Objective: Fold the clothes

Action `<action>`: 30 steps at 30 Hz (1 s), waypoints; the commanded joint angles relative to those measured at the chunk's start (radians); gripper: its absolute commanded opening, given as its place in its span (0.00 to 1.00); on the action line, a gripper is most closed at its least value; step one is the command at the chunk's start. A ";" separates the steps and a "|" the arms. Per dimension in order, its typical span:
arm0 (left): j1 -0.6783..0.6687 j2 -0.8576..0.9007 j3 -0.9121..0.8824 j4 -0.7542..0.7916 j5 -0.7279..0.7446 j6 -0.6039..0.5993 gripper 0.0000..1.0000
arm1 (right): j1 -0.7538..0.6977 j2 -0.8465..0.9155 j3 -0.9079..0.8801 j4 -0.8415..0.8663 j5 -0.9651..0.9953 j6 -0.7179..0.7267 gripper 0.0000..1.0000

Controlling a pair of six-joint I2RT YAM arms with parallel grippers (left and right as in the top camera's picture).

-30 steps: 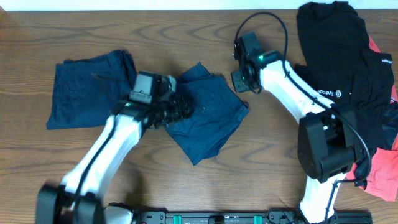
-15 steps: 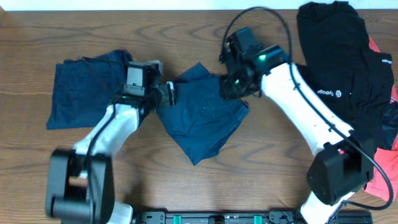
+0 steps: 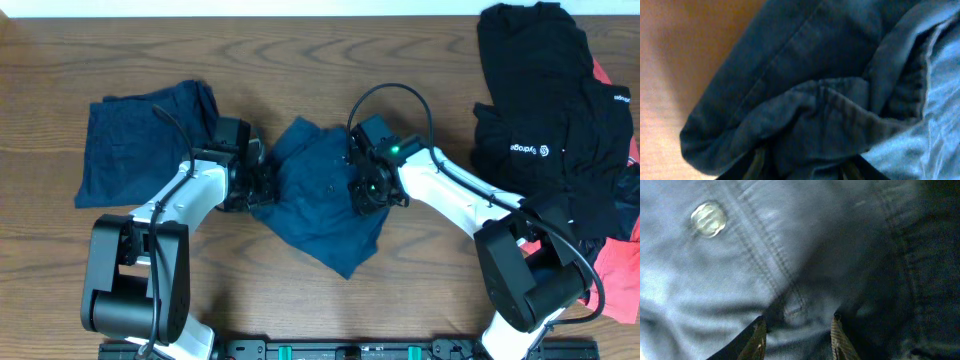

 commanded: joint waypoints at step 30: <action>-0.017 -0.063 -0.019 0.243 0.087 0.011 0.98 | -0.112 -0.110 0.008 0.262 0.189 -0.025 0.54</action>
